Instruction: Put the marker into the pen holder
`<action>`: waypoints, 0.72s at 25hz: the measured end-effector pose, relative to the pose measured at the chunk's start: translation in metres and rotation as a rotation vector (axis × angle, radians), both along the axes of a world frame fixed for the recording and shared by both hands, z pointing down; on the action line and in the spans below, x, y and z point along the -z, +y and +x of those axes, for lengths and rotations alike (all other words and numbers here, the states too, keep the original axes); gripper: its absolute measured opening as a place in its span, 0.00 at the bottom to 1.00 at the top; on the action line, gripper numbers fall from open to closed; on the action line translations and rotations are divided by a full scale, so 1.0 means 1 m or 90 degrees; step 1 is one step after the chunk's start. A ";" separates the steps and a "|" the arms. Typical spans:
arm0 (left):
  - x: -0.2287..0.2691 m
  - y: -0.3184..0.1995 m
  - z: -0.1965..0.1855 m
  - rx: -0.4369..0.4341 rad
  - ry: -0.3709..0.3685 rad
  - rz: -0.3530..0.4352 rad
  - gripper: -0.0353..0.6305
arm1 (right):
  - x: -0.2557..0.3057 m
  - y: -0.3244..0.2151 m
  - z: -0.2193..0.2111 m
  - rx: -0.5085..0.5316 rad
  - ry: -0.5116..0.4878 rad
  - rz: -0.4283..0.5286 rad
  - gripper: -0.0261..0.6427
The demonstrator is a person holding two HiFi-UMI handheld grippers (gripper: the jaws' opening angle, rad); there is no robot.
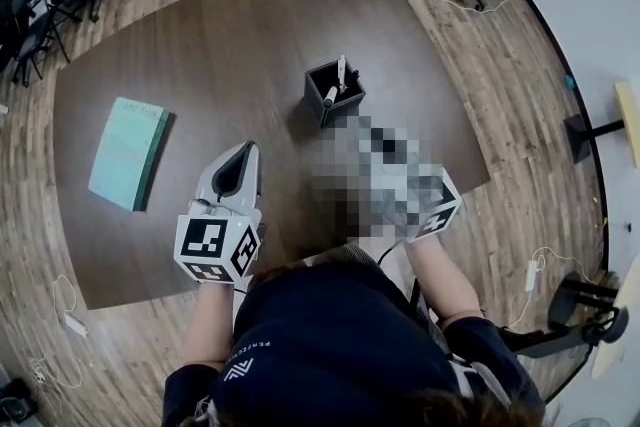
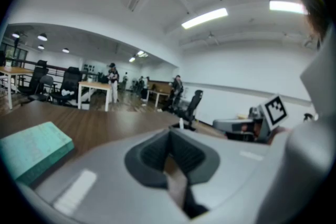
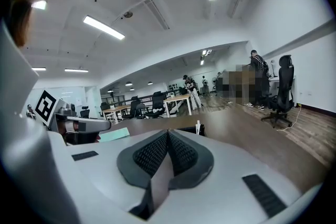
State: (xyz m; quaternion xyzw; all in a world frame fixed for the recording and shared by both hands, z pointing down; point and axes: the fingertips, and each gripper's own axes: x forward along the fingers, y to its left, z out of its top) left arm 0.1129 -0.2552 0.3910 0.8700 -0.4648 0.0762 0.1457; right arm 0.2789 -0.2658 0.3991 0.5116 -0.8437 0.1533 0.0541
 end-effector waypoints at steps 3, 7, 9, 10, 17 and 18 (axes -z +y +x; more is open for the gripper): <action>-0.001 0.005 -0.004 0.000 -0.001 0.000 0.06 | -0.001 0.006 -0.005 0.006 0.002 -0.001 0.04; 0.001 0.012 -0.011 0.005 -0.002 0.001 0.06 | 0.001 0.016 -0.013 0.017 0.005 -0.004 0.04; 0.002 0.015 -0.013 0.006 -0.002 0.001 0.06 | 0.001 0.020 -0.015 0.021 0.006 -0.006 0.04; 0.002 0.016 -0.013 0.006 -0.003 0.001 0.06 | 0.002 0.022 -0.016 0.022 0.007 -0.006 0.04; 0.001 0.021 -0.021 0.005 0.001 -0.001 0.06 | 0.001 0.030 -0.022 0.018 0.015 -0.009 0.04; 0.001 0.022 -0.021 0.004 0.002 -0.001 0.06 | 0.001 0.031 -0.022 0.017 0.016 -0.009 0.04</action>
